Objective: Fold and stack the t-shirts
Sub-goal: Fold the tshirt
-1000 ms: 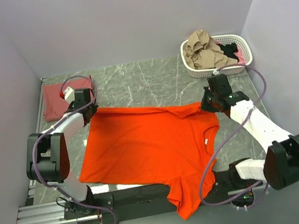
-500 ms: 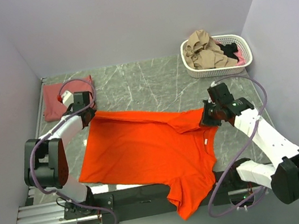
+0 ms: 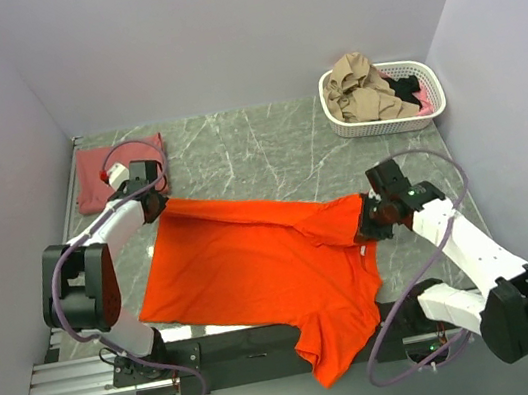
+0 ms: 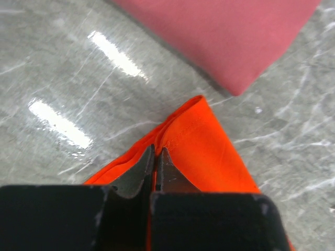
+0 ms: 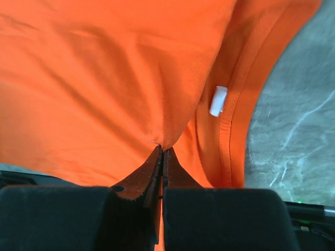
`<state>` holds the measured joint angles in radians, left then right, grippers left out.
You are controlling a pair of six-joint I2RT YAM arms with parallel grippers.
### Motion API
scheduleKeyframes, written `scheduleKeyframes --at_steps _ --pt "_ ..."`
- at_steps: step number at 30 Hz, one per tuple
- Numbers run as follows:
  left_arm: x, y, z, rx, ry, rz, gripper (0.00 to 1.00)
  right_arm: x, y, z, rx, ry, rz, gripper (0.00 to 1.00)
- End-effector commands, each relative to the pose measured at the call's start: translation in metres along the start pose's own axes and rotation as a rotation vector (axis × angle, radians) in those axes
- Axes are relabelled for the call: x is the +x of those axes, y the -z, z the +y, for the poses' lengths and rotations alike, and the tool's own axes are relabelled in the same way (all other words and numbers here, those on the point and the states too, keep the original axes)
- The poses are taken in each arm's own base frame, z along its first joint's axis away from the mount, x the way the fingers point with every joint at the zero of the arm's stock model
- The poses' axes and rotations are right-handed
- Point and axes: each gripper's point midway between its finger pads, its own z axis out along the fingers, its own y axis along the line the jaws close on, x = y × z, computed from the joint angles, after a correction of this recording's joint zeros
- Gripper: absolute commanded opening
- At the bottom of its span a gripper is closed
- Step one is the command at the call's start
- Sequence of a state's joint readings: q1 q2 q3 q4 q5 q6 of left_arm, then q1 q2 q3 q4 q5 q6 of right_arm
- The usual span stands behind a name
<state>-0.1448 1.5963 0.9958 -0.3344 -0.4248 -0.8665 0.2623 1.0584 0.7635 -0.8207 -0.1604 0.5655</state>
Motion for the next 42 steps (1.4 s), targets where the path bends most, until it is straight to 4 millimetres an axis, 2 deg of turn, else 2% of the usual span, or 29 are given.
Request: scheduleKeyframes --at_steps 1,3,4,5,6,7,8,9,11,13,16,17,19,21,24,28,35,40,42 --pt "-0.002 -0.002 0.016 -0.086 0.019 -0.006 0.04 0.019 -0.022 -0.003 -0.022 -0.027 0.063 0.02" --pt "0.002 -0.002 0.020 -0.103 0.014 0.007 0.24 0.025 -0.029 -0.009 0.003 -0.035 0.083 0.10" --pt "0.002 -0.001 0.020 -0.103 0.015 0.009 0.51 0.028 -0.033 -0.014 0.022 -0.036 0.090 0.13" --pt "0.002 0.000 0.021 -0.104 0.014 0.010 0.66 0.026 -0.033 -0.016 0.033 -0.029 0.080 0.16" --pt "0.000 0.003 0.021 -0.105 0.015 0.008 0.80 0.021 -0.033 -0.023 0.069 -0.005 0.050 0.23" --pt "-0.002 0.006 0.022 -0.106 0.018 0.007 0.92 0.016 -0.031 -0.023 0.088 0.021 0.022 0.26" --pt "-0.003 0.009 0.021 -0.103 0.021 0.008 0.99 0.009 -0.026 -0.022 0.101 0.047 -0.013 0.31" --pt "-0.008 0.016 0.020 -0.092 0.023 0.004 0.99 0.003 -0.022 -0.022 0.119 0.085 -0.046 0.38" --pt "-0.012 0.024 0.020 -0.082 0.030 -0.001 0.99 -0.012 -0.007 -0.007 0.139 0.178 -0.141 0.46" --pt "-0.017 0.037 0.016 -0.039 0.045 -0.009 0.99 -0.023 0.005 0.014 0.112 0.253 -0.203 0.62" --pt "-0.021 0.056 0.014 0.022 0.066 -0.017 0.99 -0.015 0.007 0.055 0.006 0.379 -0.198 0.63" --pt "-0.022 0.060 0.016 0.031 0.070 -0.020 0.99 -0.004 0.005 0.068 -0.028 0.428 -0.180 0.63" --pt "-0.021 0.071 0.023 0.041 0.097 -0.027 0.99 0.002 -0.001 0.087 -0.074 0.457 -0.175 0.63" --pt "-0.014 0.078 0.030 0.056 0.109 -0.016 0.99 0.018 -0.015 0.098 -0.082 0.490 -0.120 0.60" --pt "0.000 0.083 0.038 0.074 0.132 0.013 0.99 0.027 -0.037 0.105 -0.039 0.510 -0.082 0.58" --pt "0.012 0.086 0.046 0.084 0.145 0.036 0.99 0.026 -0.066 0.099 0.068 0.486 -0.067 0.53" --pt "0.019 0.083 0.051 0.068 0.139 0.050 0.99 0.013 -0.087 0.099 0.131 0.445 -0.127 0.49" --pt "0.019 0.081 0.053 0.058 0.133 0.049 0.99 0.005 -0.098 0.088 0.202 0.408 -0.158 0.46" --pt "0.018 0.082 0.053 0.059 0.136 0.046 0.99 0.002 -0.099 0.085 0.221 0.398 -0.167 0.42"
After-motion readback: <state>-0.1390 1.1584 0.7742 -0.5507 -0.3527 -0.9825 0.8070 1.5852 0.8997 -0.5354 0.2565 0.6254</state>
